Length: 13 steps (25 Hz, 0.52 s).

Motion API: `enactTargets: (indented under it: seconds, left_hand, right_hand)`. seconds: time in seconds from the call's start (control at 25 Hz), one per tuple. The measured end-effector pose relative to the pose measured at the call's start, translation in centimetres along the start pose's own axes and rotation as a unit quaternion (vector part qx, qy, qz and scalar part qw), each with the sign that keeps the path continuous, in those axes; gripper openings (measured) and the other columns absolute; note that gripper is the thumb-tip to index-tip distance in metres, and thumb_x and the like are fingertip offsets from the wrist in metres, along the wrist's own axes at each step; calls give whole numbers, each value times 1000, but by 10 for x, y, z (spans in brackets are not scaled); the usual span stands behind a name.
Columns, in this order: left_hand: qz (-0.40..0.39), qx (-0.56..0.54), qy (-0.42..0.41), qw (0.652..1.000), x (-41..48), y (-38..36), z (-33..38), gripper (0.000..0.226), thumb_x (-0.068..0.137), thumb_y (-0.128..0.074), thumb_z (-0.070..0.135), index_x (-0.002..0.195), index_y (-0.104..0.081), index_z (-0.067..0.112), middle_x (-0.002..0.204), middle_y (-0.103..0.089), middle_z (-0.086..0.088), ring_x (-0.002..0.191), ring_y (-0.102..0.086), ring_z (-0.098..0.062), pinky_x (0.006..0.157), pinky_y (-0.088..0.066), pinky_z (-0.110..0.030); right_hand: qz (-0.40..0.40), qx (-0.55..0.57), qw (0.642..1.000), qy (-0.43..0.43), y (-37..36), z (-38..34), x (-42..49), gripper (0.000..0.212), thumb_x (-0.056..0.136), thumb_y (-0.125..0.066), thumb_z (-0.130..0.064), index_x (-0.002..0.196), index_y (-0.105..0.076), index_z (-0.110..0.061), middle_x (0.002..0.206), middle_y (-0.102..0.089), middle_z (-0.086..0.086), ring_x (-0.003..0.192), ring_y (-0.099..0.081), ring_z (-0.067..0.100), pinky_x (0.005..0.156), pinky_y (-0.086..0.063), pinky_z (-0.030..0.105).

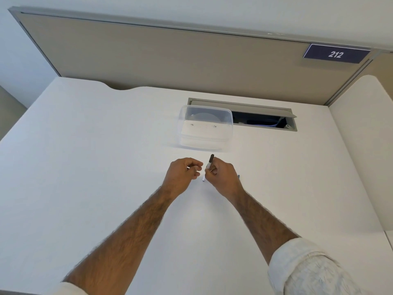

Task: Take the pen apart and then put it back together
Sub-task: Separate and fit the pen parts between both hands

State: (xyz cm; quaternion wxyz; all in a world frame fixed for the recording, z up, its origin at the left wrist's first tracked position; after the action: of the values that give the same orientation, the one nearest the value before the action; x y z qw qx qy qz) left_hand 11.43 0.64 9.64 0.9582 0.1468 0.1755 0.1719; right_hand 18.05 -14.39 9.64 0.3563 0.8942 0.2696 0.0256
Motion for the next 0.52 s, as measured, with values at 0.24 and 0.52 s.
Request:
enactTargets:
  seconds: [0.24,0.52]
  left_hand:
    - [9,-2,3,1000,3,4,1,21,98,-59,6,106,-77,15,96,-77,2,78,-76,-9,69,-58,-13]
    - [-31,7,0,999,6,3,7,15,95,-69,13,106,-78,18,98,-79,3,81,-76,-10,70,-60,-18]
  right_hand:
    - [32,18,999,-1,12,-6,2,8,90,-65,-19,89,-63,-11,78,-71,-3,73,-69,19,70,-57,39]
    - [54,20,998,3,23,-15,2,9,88,-65,-20,85,-60,-12,70,-64,-7,58,-54,9,58,-48,28]
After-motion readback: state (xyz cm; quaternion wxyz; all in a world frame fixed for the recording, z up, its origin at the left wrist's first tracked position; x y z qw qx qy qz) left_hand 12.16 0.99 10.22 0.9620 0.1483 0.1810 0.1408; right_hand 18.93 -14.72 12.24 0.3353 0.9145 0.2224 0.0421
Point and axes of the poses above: each hand's wrist, its own x-axis towards the middle knuckle, its own y-axis out of the back of the hand, z = x × y, the point moved 2 cm from there along x, towards the middle knuckle
